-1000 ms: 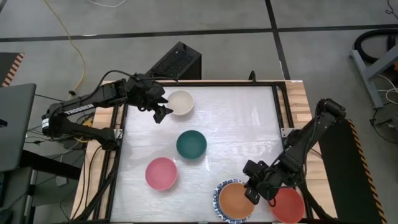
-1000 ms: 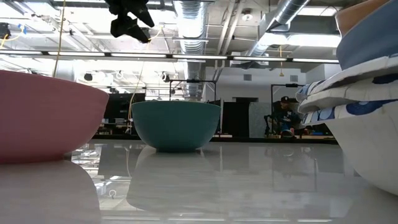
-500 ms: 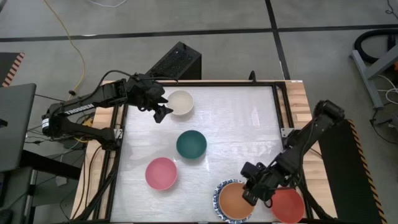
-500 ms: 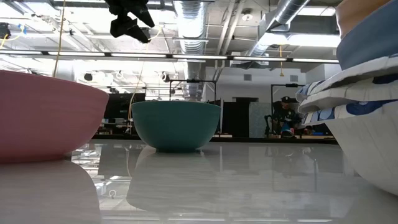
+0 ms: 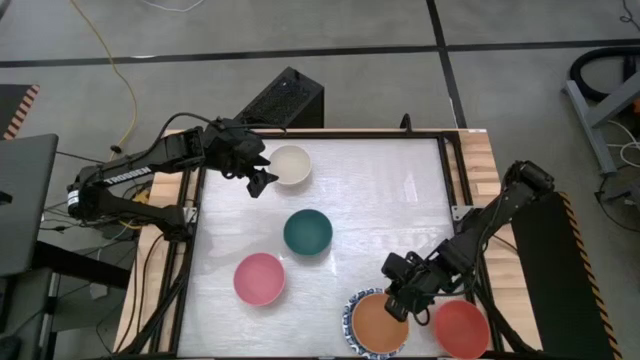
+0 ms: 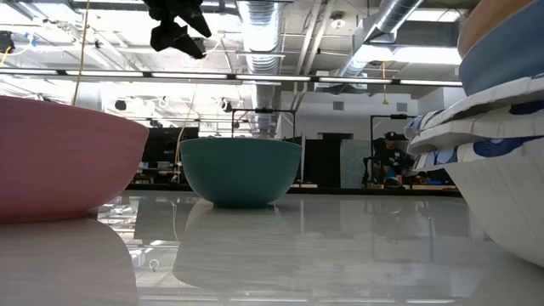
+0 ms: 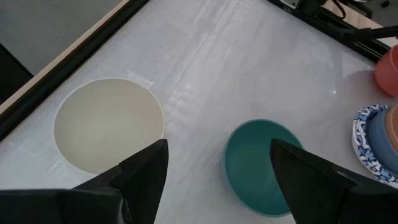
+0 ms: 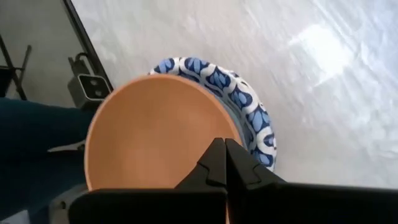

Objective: Nest bowls inside each other
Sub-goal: Stack the light orange bowl onto the blue bowl, then stack the white bowl onto the light orange bowl

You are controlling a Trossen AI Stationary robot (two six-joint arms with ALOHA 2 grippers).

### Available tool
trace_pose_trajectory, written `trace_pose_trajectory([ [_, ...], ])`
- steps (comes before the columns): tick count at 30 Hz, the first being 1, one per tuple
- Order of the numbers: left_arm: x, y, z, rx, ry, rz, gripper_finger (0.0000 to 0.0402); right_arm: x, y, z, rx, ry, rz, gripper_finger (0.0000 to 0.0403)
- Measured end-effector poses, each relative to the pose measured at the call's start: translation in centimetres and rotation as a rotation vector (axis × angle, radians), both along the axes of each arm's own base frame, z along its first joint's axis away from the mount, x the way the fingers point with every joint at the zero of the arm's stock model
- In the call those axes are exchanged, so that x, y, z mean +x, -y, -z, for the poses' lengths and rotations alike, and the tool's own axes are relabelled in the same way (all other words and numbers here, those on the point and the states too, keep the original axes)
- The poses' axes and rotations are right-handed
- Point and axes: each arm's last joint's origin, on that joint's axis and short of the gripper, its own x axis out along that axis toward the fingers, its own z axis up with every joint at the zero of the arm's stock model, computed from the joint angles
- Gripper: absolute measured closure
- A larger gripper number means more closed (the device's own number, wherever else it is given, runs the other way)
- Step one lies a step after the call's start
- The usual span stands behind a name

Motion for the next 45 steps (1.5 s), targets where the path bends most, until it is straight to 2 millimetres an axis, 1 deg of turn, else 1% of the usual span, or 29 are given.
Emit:
trace_pose_trajectory([
  [8, 0.0, 0.0, 0.0, 0.006, -0.001, 0.004, 0.0132, 0.3, 0.5, 0.1, -0.043, 0.0, -0.012, 0.0395],
  [12, 0.4, 0.0, 0.5, -0.009, -0.011, 0.058, 0.0132, 0.6, 1.4, 0.2, -0.064, -0.017, 0.021, 0.0382],
  [15, 1.0, 0.0, 1.9, -0.062, -0.052, 0.11, 0.0132, 0.9, 2.2, 0.3, -0.086, -0.035, 0.059, 0.0366],
  [17, 1.4, -0.2, 2.7, -0.049, -0.091, 0.109, 0.0132, 1.0, 2.7, 0.5, -0.102, -0.062, 0.089, 0.0355],
  [19, 1.9, -0.6, 3.4, 0.014, -0.143, 0.067, 0.0132, 1.0, 3.1, 0.6, -0.115, -0.079, 0.102, 0.0344],
  [21, 2.6, -1.1, 4.0, 0.083, -0.181, 0.068, 0.0132, 1.0, 3.3, 0.6, -0.13, -0.088, 0.107, 0.0333],
  [24, 3.9, -1.8, 5.4, 0.152, -0.254, 0.141, 0.0132, 1.1, 3.5, 0.6, -0.142, -0.079, 0.111, 0.0316],
  [29, 6.2, -3.2, 8.6, 0.242, -0.397, 0.252, 0.0132, 1.3, 3.7, 0.6, -0.142, -0.078, 0.122, 0.0292],
  [32, 7.5, -4.2, 10.2, 0.28, -0.418, 0.298, 0.0132, 1.3, 3.8, 0.6, -0.142, -0.078, 0.123, 0.0285],
  [34, 8.0, -4.9, 11.1, 0.297, -0.44, 0.32, 0.0132, 1.3, 3.7, 0.6, -0.134, -0.078, 0.135, 0.0285],
  [41, 8.9, -6.9, 14.2, 0.349, -0.557, 0.372, 0.0132, 1.1, 3.5, 0.6, -0.126, -0.08, 0.141, 0.0284],
  [45, 9.5, -7.6, 16.2, 0.314, -0.591, 0.397, 0.0133, 1.1, 3.5, 0.6, -0.125, -0.081, 0.142, 0.0284],
])
